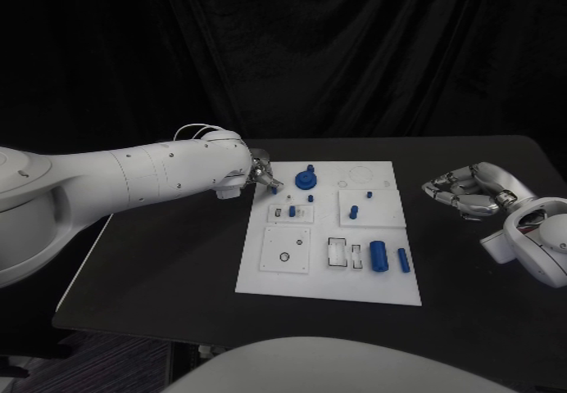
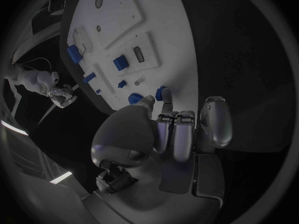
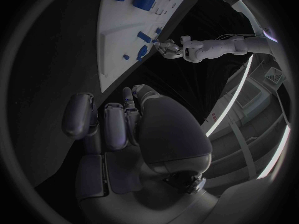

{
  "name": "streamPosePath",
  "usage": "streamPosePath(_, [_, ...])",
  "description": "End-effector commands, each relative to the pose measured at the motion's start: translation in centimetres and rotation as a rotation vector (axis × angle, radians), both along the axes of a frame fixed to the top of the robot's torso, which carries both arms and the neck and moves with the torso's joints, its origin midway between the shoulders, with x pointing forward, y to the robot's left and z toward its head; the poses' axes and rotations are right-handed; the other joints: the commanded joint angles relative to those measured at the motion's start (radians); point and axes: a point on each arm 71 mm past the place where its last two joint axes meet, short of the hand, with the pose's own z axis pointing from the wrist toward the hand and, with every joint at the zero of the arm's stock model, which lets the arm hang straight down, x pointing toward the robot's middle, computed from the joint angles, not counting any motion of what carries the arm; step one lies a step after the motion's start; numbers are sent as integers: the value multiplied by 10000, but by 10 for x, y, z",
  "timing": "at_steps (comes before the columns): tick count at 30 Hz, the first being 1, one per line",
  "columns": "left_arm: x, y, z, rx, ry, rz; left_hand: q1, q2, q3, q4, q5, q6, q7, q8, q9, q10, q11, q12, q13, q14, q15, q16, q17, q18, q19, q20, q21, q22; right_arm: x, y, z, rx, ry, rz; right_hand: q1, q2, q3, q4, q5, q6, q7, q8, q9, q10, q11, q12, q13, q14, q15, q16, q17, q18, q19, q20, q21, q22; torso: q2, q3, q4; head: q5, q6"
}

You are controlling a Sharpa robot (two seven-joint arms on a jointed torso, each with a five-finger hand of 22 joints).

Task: Assemble the parts on the task board

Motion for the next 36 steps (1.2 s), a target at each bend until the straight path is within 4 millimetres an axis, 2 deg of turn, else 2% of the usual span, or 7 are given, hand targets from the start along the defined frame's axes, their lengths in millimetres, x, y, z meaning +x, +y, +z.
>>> streamPosePath(1, [0, -2, 0, -183, -119, -166, 99, -26, 67, -19, 73, -12, 50, -38, -29, 1041, 49, 36, 2633, 1038, 91, -49, 2633, 56, -72, 17, -56, 1042, -1, 0, -2, -55, 99, 37, 90, 24, 6, -44, 22, -16, 40, -58, 12, -39, 7, -64, 41, 279, 17, -35, 213, 132, -51, 3, -47, 1149, -1, -1, 0, 9, 2])
streamPosePath(11, [-1, 0, -1, -198, -112, -157, 261, -153, 585, -188, 842, 95, 32, -266, -192, 1041, 35, 36, 2633, 1038, 83, -49, 2633, 57, -63, 12, -81, 1079, -1, 1, -2, -60, 119, 45, 98, 30, 15, -50, 25, -17, 39, -59, 13, -40, 6, -64, 40, 277, 17, -40, 207, 133, -52, 3, -52, 1148, -1, -1, 0, 6, 2])
streamPosePath(17, [-1, 0, -1, -225, -133, -166, 369, -410, 1384, -392, 1573, 208, -1, -370, -226, 1041, 6, 36, 2633, 1038, 54, -49, 2633, 51, -37, -15, -79, 1130, -1, 1, -2, -66, 137, 46, 98, 30, 15, -50, 25, -17, 39, -59, 13, -40, 6, -64, 40, 277, 17, -40, 207, 133, -52, 3, -52, 1148, -3, -1, 1, 18, 2])
streamPosePath(19, [-1, 0, -1, -220, -117, -169, 375, -583, 1834, -502, 1879, 273, -8, -419, -262, 1041, -7, 36, 2633, 1038, 44, -49, 2633, 51, -33, -29, -88, 1148, -1, 1, -2, -67, 143, 47, 98, 30, 15, -50, 25, -17, 39, -59, 13, -40, 6, -64, 40, 277, 17, -40, 207, 133, -52, 3, -52, 1148, -1, -1, 2, 26, 2])
streamPosePath(24, [-1, 2, -1, -208, -96, -157, 194, -983, 2802, -731, 2010, 446, -10, -548, -431, 1041, -12, 36, 2633, 1038, 38, -49, 2633, 50, -29, -36, -119, 1183, -1, 1, -2, -71, 161, 52, 109, 39, 27, -60, 28, -19, 39, -60, 14, -51, 6, -71, 26, 273, 17, -51, 197, 136, -56, 3, -69, 1144, 1, -3, 1, 56, 2])
streamPosePath(32, [-1, 3, -1, -237, -167, -120, 25, -1251, 3522, -1032, 1913, 537, -13, -586, -461, 1041, -20, 36, 2633, 1038, 31, -49, 2633, 48, -21, -40, -136, 1217, -1, 0, -2, -73, 178, 54, 109, 39, 27, -60, 28, -19, 39, -60, 14, -51, 6, -71, 26, 273, 17, -51, 197, 136, -56, 3, -69, 1144, 1, -2, 2, 75, 2])
streamPosePath(36, [-1, 5, 0, -763, -254, 327, 37, -1452, 4066, -1459, 1750, 692, -38, -609, -535, 1041, -44, 36, 2633, 1038, 9, -49, 2633, 55, -31, -58, -178, 1228, -1, 0, -2, -82, 211, 44, 114, 34, 29, -67, 28, -20, 40, -61, 15, -59, 7, -75, 17, 270, 17, -57, 191, 142, -65, 3, -100, 1134, -1, -3, 2, 66, 2])
